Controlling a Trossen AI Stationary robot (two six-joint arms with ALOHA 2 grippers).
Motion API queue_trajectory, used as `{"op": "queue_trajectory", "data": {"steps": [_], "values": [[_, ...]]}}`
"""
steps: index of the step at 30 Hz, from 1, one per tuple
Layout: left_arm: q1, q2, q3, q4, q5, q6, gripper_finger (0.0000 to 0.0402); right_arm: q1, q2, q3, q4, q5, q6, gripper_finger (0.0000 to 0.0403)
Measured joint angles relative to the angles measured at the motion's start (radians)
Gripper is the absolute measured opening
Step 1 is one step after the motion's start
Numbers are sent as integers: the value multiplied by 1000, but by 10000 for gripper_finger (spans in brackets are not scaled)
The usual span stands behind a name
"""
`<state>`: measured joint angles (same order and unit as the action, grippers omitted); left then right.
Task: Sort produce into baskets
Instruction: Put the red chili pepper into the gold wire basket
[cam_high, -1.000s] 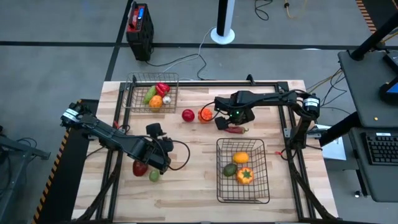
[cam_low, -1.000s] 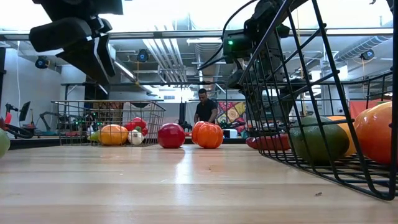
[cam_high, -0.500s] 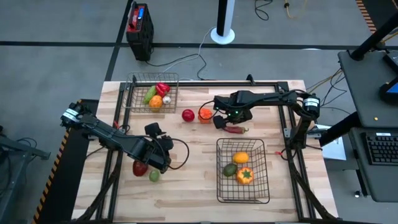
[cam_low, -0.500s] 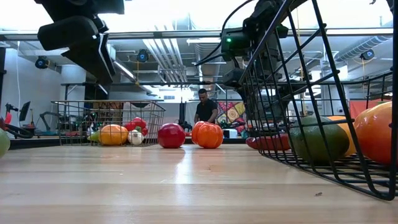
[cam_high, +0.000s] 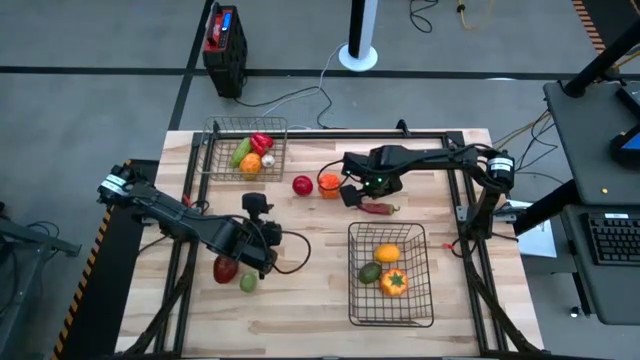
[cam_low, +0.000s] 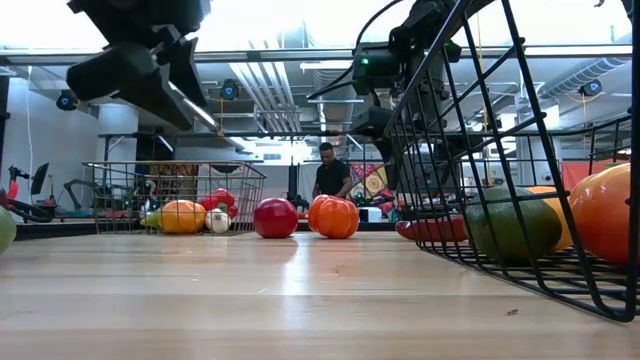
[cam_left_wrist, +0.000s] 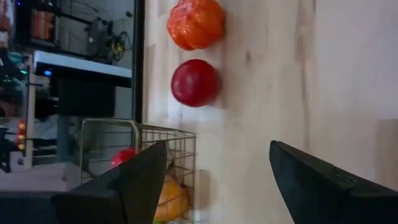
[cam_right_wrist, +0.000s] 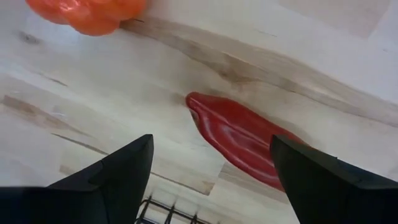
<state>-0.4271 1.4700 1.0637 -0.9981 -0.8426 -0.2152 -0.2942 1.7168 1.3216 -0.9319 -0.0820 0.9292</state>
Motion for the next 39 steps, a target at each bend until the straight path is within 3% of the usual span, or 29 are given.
{"op": "queue_trajectory", "data": {"steps": [6,11,16,23,30,39], "values": [[-10,0,0,9,4,-61,266,-7,0,0,-61,-119,58,305],[-17,0,0,9,5,-120,266,-11,1,-7,-113,-77,142,295],[-12,0,0,10,-17,-62,266,-14,2,-8,-113,-75,159,290],[-3,0,21,8,-85,-23,266,-50,3,-8,-134,-142,62,311],[2,0,22,10,-92,-21,266,-81,3,-9,-129,-100,92,334],[2,0,22,25,-40,-52,266,-81,3,6,-138,-37,-135,331]]}}
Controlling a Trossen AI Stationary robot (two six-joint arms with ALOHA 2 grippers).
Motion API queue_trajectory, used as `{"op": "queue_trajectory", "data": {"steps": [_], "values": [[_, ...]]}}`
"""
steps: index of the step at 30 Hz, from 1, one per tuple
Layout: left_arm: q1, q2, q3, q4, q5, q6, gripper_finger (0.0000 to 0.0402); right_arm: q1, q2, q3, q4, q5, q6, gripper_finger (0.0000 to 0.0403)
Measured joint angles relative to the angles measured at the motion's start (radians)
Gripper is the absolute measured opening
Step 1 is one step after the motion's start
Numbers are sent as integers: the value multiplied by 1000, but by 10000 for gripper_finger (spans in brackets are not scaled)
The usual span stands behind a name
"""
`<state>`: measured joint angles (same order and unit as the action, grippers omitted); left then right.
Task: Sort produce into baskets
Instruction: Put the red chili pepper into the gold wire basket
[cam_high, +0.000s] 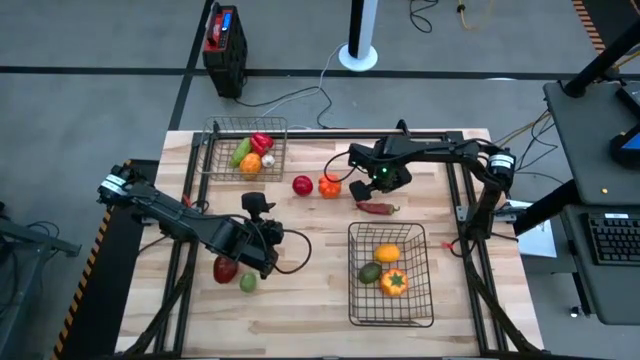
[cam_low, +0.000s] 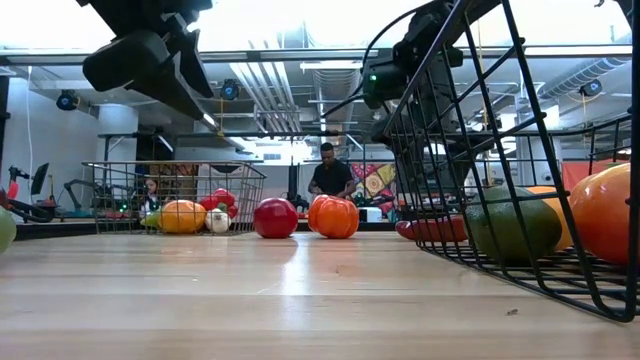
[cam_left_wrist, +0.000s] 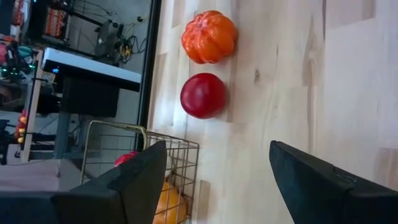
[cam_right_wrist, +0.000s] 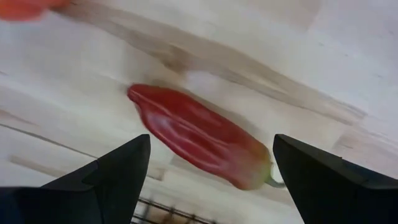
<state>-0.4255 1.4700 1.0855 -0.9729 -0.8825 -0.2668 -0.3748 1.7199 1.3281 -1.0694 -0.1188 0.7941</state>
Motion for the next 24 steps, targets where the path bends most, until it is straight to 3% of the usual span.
{"op": "queue_trajectory", "data": {"steps": [6,10,13,24], "values": [[0,0,0,5,2,-7,266,3,10,-11,-5,6,-40,324],[1,0,0,9,2,-6,266,3,21,-13,10,-6,87,326],[3,0,0,9,2,-5,266,3,33,-6,34,-60,22,329],[12,0,-1,9,1,4,266,19,74,9,28,-65,-154,329]]}}
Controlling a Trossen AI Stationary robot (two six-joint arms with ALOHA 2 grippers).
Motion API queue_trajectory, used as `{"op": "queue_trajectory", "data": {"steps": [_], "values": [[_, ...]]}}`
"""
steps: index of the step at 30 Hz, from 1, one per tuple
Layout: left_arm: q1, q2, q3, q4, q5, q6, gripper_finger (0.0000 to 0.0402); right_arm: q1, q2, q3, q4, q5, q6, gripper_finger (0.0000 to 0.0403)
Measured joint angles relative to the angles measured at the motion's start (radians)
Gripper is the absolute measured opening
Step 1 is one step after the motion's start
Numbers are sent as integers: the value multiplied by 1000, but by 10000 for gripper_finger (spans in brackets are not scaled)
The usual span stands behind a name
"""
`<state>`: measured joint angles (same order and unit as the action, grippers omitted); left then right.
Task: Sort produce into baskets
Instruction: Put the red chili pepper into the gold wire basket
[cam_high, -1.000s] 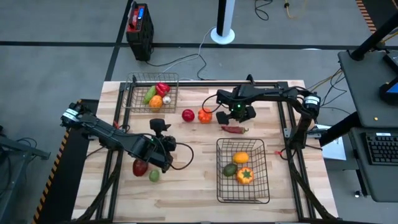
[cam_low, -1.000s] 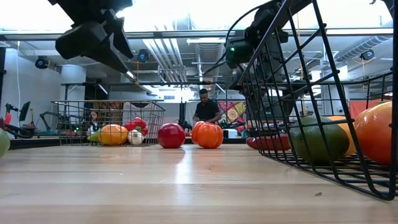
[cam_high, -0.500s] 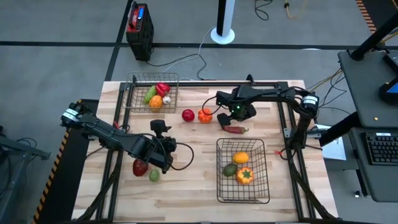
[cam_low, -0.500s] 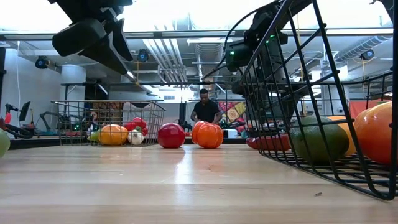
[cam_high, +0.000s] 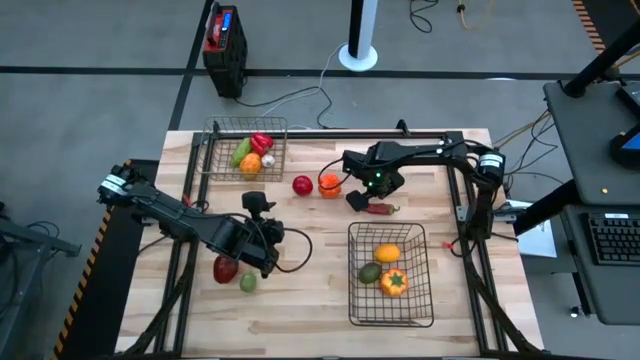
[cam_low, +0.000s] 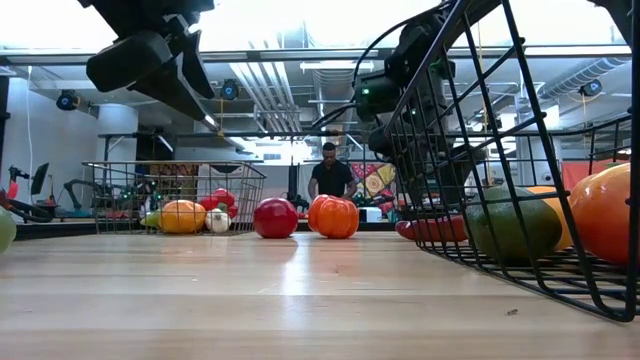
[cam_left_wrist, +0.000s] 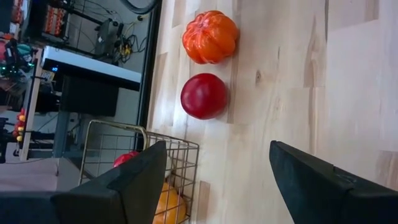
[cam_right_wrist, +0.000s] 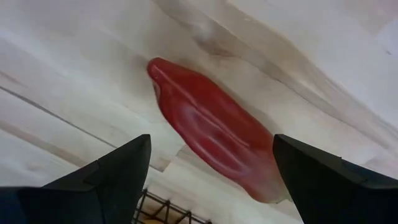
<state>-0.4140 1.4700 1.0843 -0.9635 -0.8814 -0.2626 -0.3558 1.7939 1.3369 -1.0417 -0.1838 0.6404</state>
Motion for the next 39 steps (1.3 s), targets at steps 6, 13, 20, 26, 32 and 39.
{"op": "queue_trajectory", "data": {"steps": [6,13,20,26,32,39], "values": [[11,0,0,0,-1,2,266,12,33,9,-1,0,-36,329],[17,0,0,0,-2,4,266,20,41,18,7,0,-32,326],[19,0,0,2,-2,10,266,30,65,18,7,28,-34,326],[19,0,0,2,-2,11,266,42,87,18,18,47,-36,326],[19,0,0,2,-2,11,266,47,111,18,36,55,-37,326],[19,0,0,2,-9,11,266,46,163,22,36,49,-46,326]]}}
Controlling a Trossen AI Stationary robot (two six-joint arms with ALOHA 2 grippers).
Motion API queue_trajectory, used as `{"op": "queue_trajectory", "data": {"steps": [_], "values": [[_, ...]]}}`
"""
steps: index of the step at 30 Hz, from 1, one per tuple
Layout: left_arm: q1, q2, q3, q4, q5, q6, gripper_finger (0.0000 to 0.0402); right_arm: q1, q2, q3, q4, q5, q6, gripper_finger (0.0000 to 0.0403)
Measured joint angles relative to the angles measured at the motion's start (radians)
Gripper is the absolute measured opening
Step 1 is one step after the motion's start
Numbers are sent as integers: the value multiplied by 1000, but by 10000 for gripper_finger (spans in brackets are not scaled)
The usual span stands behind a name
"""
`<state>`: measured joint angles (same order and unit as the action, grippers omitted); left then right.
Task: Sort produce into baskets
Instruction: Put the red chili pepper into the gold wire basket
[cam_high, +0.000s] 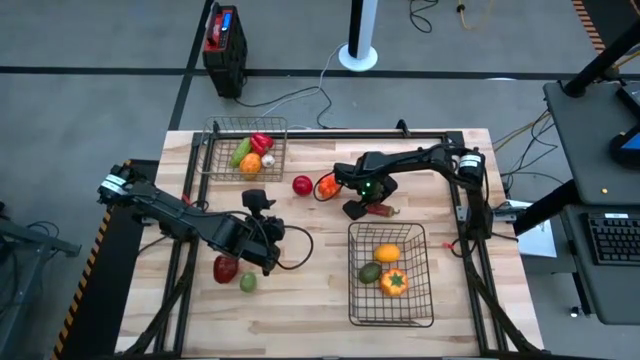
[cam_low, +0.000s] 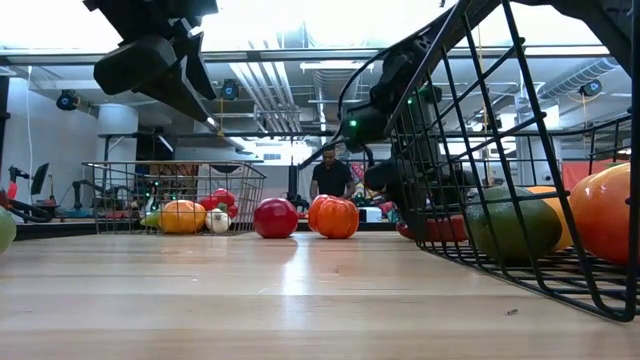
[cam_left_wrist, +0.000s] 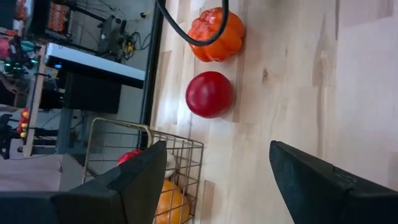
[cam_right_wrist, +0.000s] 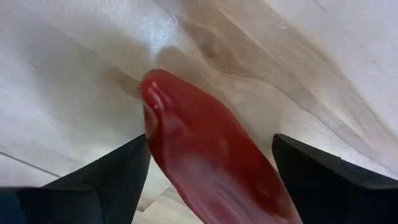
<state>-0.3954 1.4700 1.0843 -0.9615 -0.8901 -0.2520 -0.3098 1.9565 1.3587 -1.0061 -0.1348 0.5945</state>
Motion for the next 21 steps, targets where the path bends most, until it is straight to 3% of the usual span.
{"op": "queue_trajectory", "data": {"steps": [9,21], "values": [[0,0,0,0,-18,8,266,0,-3,-3,0,2,-12,305],[0,0,0,2,-18,8,266,0,-16,-6,-16,5,-36,131]]}}
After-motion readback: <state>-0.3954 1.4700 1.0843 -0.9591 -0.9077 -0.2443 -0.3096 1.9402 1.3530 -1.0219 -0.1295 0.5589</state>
